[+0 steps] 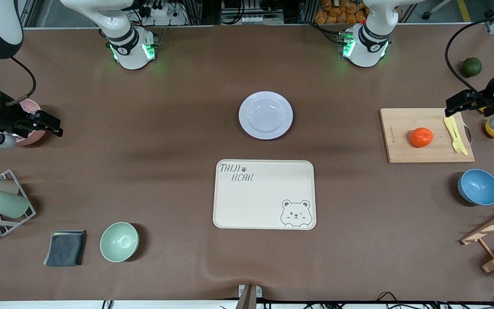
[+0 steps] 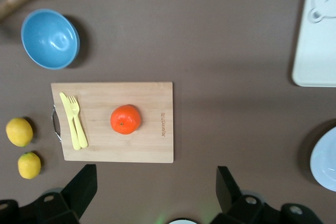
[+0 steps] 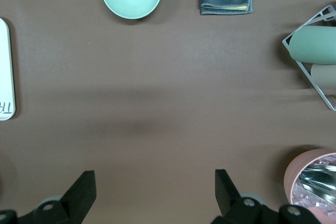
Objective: Place orange and plate with both arms
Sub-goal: 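Lower the left gripper onto the orange on the cutting board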
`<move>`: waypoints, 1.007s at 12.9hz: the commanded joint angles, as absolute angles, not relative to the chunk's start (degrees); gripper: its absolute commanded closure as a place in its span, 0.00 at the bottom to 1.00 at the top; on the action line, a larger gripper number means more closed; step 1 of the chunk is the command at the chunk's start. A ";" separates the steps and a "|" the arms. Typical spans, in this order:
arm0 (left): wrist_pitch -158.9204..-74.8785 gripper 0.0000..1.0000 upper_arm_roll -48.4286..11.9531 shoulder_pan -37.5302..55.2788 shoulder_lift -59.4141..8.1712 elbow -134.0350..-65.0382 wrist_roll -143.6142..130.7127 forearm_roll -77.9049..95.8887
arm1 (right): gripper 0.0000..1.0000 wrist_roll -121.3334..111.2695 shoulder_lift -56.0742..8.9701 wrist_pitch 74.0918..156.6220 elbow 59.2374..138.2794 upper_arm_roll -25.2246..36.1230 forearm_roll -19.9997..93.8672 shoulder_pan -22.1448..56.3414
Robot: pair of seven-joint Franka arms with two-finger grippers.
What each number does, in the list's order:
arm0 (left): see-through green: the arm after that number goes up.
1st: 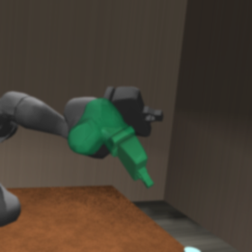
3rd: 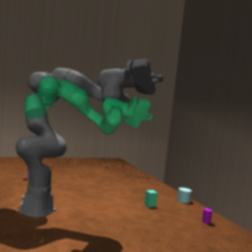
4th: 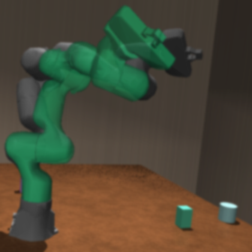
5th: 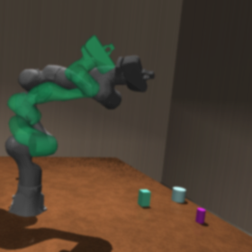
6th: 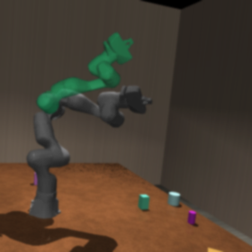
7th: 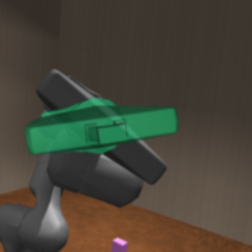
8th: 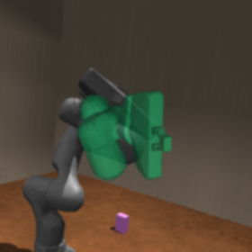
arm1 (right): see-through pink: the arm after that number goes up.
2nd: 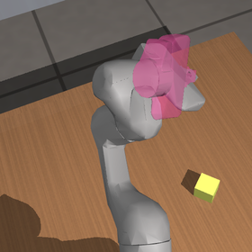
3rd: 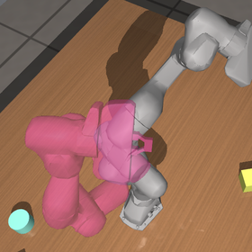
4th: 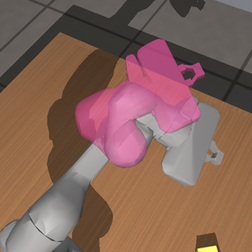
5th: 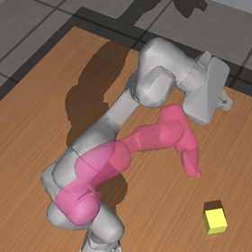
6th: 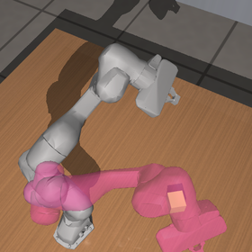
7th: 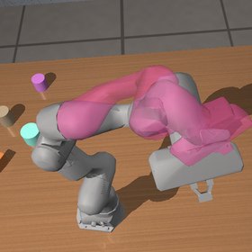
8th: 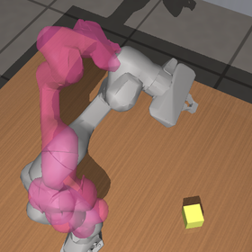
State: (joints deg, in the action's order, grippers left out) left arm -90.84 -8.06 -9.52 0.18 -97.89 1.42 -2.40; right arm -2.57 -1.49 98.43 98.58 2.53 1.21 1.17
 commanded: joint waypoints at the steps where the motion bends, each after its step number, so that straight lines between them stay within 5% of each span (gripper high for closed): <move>1: -97.44 0.00 -8.26 -11.77 1.84 -107.72 2.81 -0.70 | 0.00 -1.67 -2.11 97.39 97.21 2.46 0.44 1.41; 6: -110.46 0.00 -8.26 -16.43 0.80 -121.18 6.33 -1.05 | 0.00 -1.58 -2.20 95.19 97.29 2.37 0.88 1.58; 13: -123.39 0.00 -8.17 -20.83 -9.67 -125.23 9.05 -2.99 | 0.00 2.63 -2.72 94.83 99.84 2.46 7.98 1.58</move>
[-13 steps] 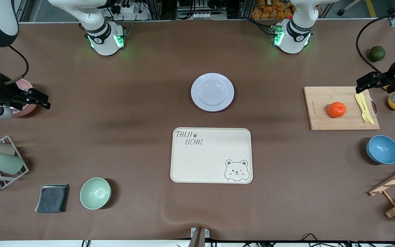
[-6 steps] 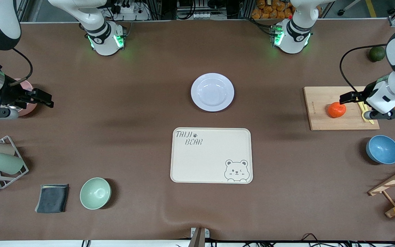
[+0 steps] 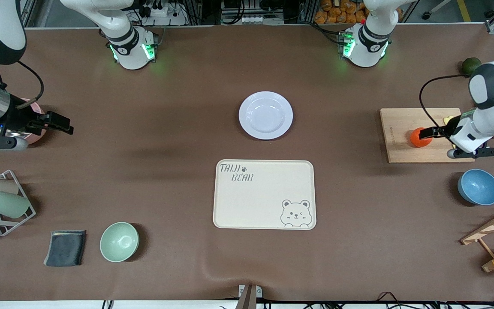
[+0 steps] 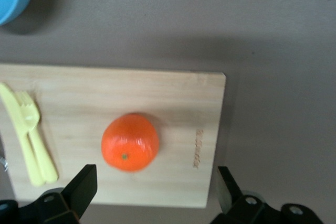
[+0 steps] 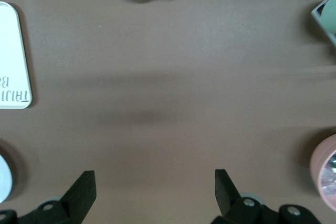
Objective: Place orange and plate with both arms
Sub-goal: 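Lower the left gripper onto the orange on the cutting board, then close the left gripper on the orange while the right gripper moves inward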
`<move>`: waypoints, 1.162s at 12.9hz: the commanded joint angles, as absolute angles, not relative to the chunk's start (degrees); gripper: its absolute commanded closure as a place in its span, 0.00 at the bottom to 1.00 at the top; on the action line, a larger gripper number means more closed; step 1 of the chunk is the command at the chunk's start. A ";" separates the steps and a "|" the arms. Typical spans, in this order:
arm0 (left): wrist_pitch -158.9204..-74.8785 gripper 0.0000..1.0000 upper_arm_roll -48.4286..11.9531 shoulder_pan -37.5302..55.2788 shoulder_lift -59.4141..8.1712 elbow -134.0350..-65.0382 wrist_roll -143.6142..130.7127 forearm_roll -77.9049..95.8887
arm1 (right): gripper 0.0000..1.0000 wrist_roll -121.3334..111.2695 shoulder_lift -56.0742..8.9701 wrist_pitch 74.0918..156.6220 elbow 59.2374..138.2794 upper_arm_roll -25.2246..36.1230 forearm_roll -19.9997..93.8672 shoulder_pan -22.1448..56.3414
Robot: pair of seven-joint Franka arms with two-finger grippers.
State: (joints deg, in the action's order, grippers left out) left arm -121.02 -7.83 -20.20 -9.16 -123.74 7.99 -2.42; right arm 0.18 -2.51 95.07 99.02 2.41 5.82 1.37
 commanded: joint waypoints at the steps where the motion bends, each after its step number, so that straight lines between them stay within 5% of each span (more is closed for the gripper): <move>1: -125.23 0.00 -8.17 -21.09 -9.67 -126.64 9.05 -2.99 | 0.00 2.81 -2.81 94.83 100.28 2.46 9.39 1.58; 15: -134.65 0.00 -8.26 -24.70 -13.45 -131.75 9.40 -10.37 | 0.00 2.90 -5.45 94.22 105.73 2.37 25.22 2.55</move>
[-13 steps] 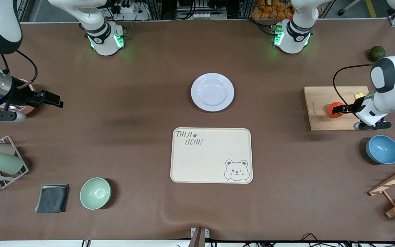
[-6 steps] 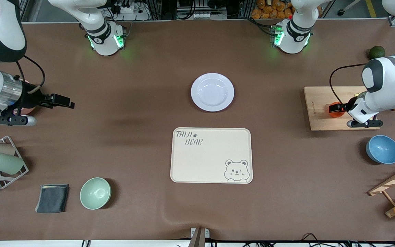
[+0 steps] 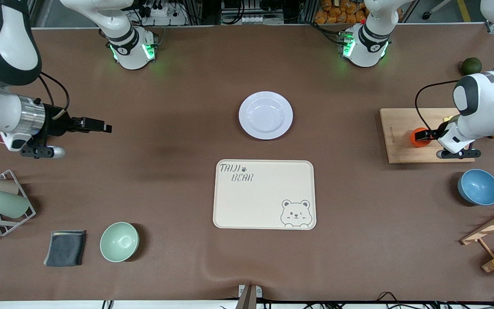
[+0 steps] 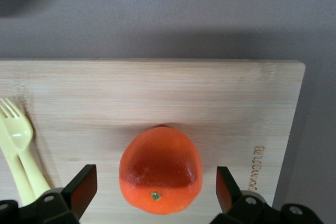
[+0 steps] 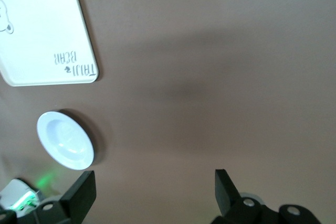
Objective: Place orange and plate with both arms
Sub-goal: 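Close the left gripper on the orange while the right gripper moves inward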
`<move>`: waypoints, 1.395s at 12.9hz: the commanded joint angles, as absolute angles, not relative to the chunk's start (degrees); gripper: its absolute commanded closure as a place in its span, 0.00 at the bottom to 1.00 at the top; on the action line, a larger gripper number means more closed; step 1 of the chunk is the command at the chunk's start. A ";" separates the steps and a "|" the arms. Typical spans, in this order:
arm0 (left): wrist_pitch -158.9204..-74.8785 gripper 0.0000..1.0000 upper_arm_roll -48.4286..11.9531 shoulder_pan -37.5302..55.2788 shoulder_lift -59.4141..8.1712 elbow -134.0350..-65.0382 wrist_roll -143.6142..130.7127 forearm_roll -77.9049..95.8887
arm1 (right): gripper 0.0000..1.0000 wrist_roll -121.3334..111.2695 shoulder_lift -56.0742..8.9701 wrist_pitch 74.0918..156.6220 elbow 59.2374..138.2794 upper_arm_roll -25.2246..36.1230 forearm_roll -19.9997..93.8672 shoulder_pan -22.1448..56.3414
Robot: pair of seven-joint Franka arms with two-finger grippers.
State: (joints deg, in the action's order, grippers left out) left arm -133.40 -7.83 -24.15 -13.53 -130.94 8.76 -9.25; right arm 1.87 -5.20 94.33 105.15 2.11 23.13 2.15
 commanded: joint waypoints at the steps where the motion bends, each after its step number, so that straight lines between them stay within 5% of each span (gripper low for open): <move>1: -134.74 0.00 -8.26 -24.70 -13.53 -132.01 9.40 -10.37 | 0.00 2.81 -5.97 94.13 105.73 2.37 26.53 2.29; 10: -137.64 0.03 -8.26 -24.70 -16.78 -132.19 9.40 -10.37 | 0.00 2.73 -7.38 93.51 108.10 2.46 35.05 2.82; 12: -137.64 0.48 -8.26 -24.70 -16.87 -132.19 9.40 -10.37 | 0.00 2.55 -8.52 93.95 108.28 2.37 35.51 2.72; 16: -137.64 0.80 -8.26 -24.61 -17.23 -132.19 9.40 -10.37 | 0.00 2.20 -8.88 93.78 108.98 2.37 37.44 2.64; 18: -136.85 0.88 -8.78 -24.52 -16.18 -131.93 9.23 -10.37 | 0.00 1.93 -8.70 93.69 110.03 2.37 37.70 2.03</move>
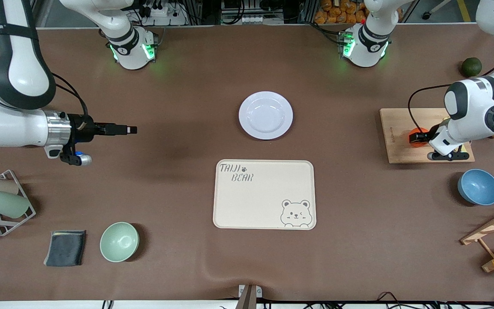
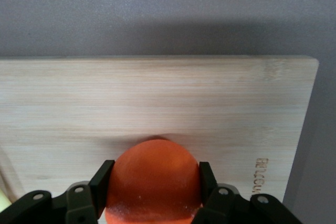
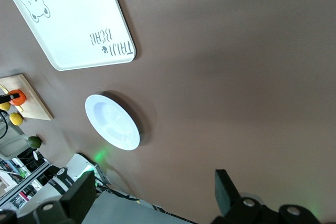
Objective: Place orange and plate with both arms
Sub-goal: 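Close the left gripper on the orange while the right gripper moves inward, then carry the orange with the left gripper over the white plate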
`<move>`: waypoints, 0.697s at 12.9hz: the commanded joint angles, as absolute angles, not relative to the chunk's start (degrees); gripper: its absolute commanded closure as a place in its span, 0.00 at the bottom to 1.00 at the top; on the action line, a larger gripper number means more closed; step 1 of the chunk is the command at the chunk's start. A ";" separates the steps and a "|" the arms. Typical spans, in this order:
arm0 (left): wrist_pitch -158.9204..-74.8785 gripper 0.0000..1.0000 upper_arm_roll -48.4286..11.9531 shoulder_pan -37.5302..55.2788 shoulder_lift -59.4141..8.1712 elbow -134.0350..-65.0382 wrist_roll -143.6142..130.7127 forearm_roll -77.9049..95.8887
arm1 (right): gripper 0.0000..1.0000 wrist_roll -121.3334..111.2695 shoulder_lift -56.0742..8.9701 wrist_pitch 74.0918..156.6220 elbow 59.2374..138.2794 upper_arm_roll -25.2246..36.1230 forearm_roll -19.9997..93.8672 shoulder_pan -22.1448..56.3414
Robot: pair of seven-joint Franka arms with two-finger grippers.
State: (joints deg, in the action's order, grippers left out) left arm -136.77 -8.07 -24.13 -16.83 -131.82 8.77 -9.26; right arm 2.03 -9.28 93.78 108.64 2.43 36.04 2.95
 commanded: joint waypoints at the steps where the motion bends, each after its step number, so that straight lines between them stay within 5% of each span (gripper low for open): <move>1: -135.98 0.89 -9.14 -24.26 -14.69 -131.75 9.05 -10.37 | 0.00 1.85 -8.79 93.60 110.39 2.37 37.79 1.85; 9: -118.33 0.95 -30.90 -24.26 -11.87 -120.87 -19.99 -8.36 | 0.00 -2.72 -9.67 93.69 114.95 2.37 46.13 0.44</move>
State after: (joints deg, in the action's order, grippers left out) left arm -122.98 -26.05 -23.85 -12.87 -123.18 -12.77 -9.12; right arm -1.51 -9.54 93.67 113.63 2.86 43.40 1.16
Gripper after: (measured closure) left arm 0.308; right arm 0.000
